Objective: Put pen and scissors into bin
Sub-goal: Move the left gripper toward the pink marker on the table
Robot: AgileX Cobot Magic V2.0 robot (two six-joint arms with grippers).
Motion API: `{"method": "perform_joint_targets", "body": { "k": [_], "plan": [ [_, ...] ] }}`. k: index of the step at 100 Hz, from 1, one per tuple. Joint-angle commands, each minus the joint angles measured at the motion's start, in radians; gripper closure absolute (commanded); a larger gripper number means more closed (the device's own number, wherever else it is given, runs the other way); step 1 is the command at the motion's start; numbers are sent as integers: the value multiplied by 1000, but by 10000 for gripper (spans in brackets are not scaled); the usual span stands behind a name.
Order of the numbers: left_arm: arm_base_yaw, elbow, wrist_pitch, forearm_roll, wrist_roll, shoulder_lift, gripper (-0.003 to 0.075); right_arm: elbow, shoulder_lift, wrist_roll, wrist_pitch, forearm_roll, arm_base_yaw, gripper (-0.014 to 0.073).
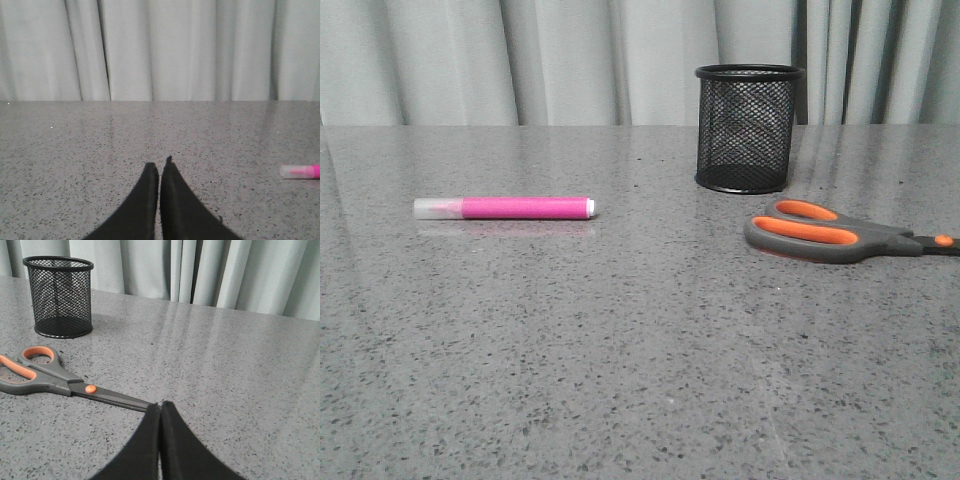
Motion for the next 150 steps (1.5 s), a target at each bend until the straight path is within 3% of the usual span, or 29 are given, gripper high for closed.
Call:
{"method": "perform_joint_targets", "body": {
  "k": [1,95,114,126,150],
  "plan": [
    [2,44,-76,-8,-8,-31,739,14,-20,-1,-76,-7,-5,670],
    [2,44,-76,-8,-8,-31,739,14,-20,-1,-76,-7,-5,670],
    [2,44,-76,-61,-8,-31,739,14,-20,-1,-170,5,-5,670],
    [2,44,-73,-156,-8,-31,739,14,-20,-1,-199,68,-5,670],
    [2,44,-76,-481,-8,-31,739,14,-20,3,-231,398,-5,670]
  ]
}}
